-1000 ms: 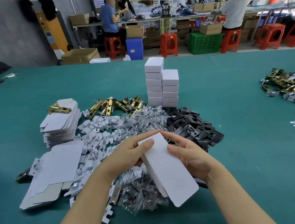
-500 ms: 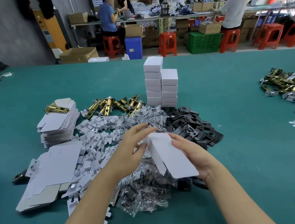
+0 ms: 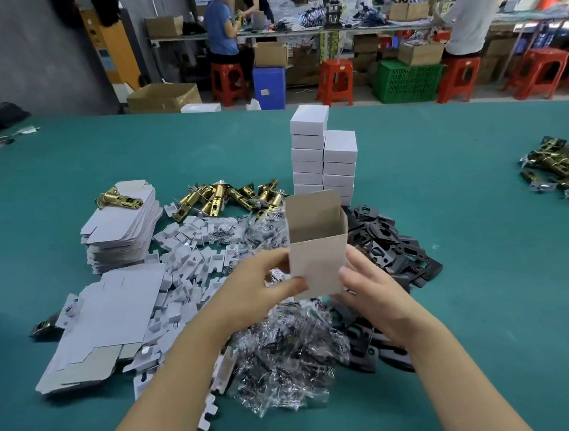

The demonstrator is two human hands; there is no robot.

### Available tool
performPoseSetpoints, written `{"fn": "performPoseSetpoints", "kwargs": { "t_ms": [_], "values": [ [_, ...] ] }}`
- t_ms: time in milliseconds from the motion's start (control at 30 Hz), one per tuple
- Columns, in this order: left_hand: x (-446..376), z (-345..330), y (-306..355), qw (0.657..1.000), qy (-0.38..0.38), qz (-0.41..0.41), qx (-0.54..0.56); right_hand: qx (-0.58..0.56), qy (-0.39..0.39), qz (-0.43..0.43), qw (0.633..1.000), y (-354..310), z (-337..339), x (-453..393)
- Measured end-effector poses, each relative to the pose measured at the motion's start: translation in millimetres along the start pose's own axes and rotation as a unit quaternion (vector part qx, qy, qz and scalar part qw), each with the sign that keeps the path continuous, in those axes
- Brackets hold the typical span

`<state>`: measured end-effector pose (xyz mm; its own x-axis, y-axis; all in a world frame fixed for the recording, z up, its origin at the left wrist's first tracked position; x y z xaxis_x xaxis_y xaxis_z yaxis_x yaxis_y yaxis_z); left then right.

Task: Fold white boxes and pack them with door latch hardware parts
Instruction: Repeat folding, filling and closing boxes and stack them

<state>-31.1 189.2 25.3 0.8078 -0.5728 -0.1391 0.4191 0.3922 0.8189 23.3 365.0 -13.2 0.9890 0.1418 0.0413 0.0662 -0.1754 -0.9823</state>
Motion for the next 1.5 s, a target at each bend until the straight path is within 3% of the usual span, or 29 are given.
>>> {"fn": "performPoseSetpoints", "kwargs": {
  "t_ms": [67,167,300,367,533,767,1033,1300,1400,1500],
  "values": [
    [-3,-6,-3,0.998,-0.051,0.017,-0.017,0.027,0.004,0.029,0.999,-1,-3,-3],
    [-14,-4,-13,0.998,-0.045,0.034,-0.041,0.042,0.079,0.07,0.993,1,-2,-10],
    [-46,24,-47,0.992,0.034,0.121,-0.004,0.058,0.18,0.102,0.977,8,7,-16],
    [-70,46,-74,0.98,0.091,0.168,-0.046,0.071,0.213,0.111,0.968,14,11,-18],
    [-118,108,-135,0.911,0.207,0.249,-0.255,0.11,0.23,0.13,0.958,26,11,-26],
    [-151,124,-185,0.837,0.168,0.339,-0.396,0.112,0.221,0.157,0.956,29,12,-30],
    [-161,118,-185,0.806,0.173,0.356,-0.44,0.118,0.226,0.143,0.956,37,19,-34],
    [-162,144,-139,0.799,0.261,0.311,-0.443,0.122,0.226,0.126,0.958,38,20,-34],
    [-160,158,-94,0.799,0.268,0.258,-0.472,0.12,0.226,0.119,0.959,40,21,-35],
    [-152,162,-32,0.826,0.26,0.147,-0.478,0.124,0.22,0.115,0.961,40,21,-35]
  ]
}}
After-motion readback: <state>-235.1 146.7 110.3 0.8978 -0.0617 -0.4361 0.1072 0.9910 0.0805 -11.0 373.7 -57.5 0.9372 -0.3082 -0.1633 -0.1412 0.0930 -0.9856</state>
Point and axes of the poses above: each hand's wrist, its own x-axis away from the middle knuckle, its own z-axis out of the back of the hand, y = z × x, the point moved 6 cm from there along -x, towards the middle knuckle, and after that the axes turned 1 degree about y, right-handed, at the moved point
